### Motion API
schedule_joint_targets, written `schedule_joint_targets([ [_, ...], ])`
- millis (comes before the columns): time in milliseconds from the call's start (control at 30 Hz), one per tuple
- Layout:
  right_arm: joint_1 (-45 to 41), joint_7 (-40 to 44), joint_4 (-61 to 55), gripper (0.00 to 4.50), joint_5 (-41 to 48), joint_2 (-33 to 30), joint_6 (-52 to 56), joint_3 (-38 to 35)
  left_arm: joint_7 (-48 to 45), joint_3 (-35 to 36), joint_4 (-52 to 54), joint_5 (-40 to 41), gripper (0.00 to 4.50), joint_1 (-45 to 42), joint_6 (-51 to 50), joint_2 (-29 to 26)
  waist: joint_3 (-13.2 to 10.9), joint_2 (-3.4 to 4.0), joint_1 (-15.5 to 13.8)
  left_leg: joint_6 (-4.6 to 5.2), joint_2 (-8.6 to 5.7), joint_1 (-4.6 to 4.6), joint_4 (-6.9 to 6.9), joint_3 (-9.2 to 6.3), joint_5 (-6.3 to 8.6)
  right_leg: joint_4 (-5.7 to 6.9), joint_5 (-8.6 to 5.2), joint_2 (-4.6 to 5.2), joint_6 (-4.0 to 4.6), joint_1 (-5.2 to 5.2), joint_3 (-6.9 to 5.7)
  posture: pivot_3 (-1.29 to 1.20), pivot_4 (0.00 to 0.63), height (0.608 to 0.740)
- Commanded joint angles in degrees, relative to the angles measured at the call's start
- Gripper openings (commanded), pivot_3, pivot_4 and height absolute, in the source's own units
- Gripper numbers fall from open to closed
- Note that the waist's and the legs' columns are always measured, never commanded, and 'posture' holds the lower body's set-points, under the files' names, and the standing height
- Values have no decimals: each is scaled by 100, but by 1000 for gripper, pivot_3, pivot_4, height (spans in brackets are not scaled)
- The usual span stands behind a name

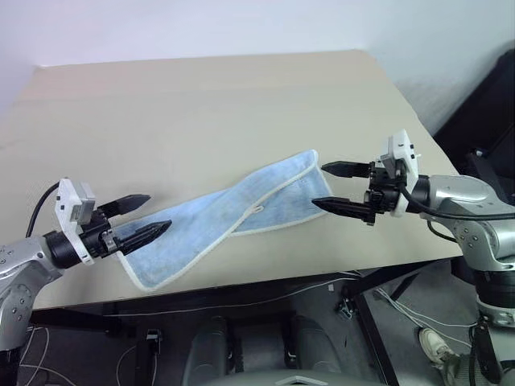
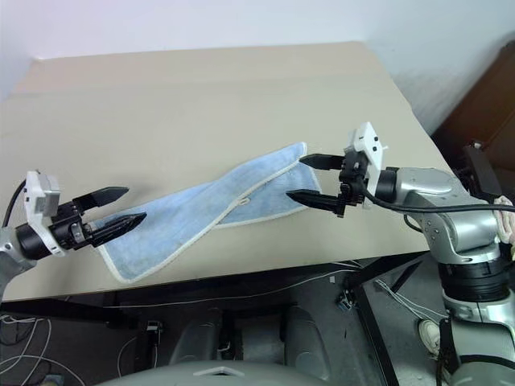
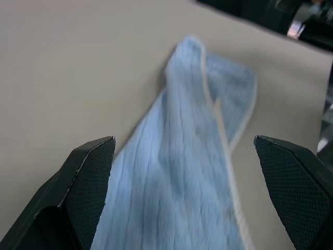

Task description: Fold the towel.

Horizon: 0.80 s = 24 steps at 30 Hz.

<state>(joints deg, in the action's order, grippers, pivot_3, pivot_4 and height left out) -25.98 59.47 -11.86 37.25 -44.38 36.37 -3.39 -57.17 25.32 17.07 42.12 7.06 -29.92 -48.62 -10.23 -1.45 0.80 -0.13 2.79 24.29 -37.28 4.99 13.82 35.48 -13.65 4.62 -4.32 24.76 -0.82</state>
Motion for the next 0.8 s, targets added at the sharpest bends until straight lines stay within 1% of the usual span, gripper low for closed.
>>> schedule_joint_targets([
  [33, -132, 26, 54, 4500, -55, 53, -206, -100, -100, 85, 196, 86, 4479, -88, 17, -52, 0, 0, -7, 0, 0, 0, 0, 0, 0, 0, 0, 0, 0, 1, 0, 0, 150, 740],
  [133, -104, -110, 90, 4500, -99, 192, -269, -133, -16, 73, 126, 62, 4479, -301, 130, 43, 0, -1, -20, 0, -1, 2, -1, -2, 0, 0, 0, 2, 0, 0, -1, 0, 150, 740],
  [233, -24, -232, 75, 4500, -87, 300, -272, -201, 52, 81, 179, 225, 4479, -452, -64, 74, 0, 0, -10, 0, -1, 2, -1, -1, 0, 0, 0, 3, 0, -1, 0, 0, 150, 740],
  [300, 17, -221, 138, 4500, -162, 264, -359, -246, -10, 23, 236, 168, 4479, -404, -97, 10, 0, 0, -3, 0, -1, 3, 0, 1, 0, 0, 1, 3, 0, 0, 0, 0, 150, 740],
  [367, -68, -274, 313, 4500, -424, 213, -550, -180, -161, 44, 192, 167, 4479, -338, -125, -49, 0, 0, 9, 0, -1, 3, 1, 2, 0, 0, 1, 1, -1, 0, 0, 0, 150, 740],
  [467, -268, -222, 660, 4500, -603, 123, -671, -194, -117, -24, 218, 126, 4479, -375, -84, 11, 0, 0, 3, 0, -2, 2, 0, 5, 0, 2, 1, -2, -1, 1, 0, 0, 150, 740],
  [567, -661, -377, 1311, 4500, -1179, 30, -864, 35, -61, -170, 138, 56, 4479, -460, 43, 189, -1, 3, 3, -1, -2, 1, -6, 6, -1, 7, 1, -2, 0, 1, 1, 0, 150, 740],
  [700, -1147, -640, 1937, 4500, -1807, 185, -1056, 381, 53, -205, 370, 226, 4479, -414, -123, 321, 0, 2, 9, -1, -3, 2, -5, 7, -1, 7, 1, -2, 0, 3, 2, 0, 150, 740],
  [800, -1534, -838, 2828, 4500, -2505, 374, -1767, 750, 72, -181, 495, 289, 4479, -303, -179, 351, -1, 2, 29, -1, -7, 2, -1, 11, -1, 7, 1, -7, -1, 5, 3, 0, 150, 740],
])
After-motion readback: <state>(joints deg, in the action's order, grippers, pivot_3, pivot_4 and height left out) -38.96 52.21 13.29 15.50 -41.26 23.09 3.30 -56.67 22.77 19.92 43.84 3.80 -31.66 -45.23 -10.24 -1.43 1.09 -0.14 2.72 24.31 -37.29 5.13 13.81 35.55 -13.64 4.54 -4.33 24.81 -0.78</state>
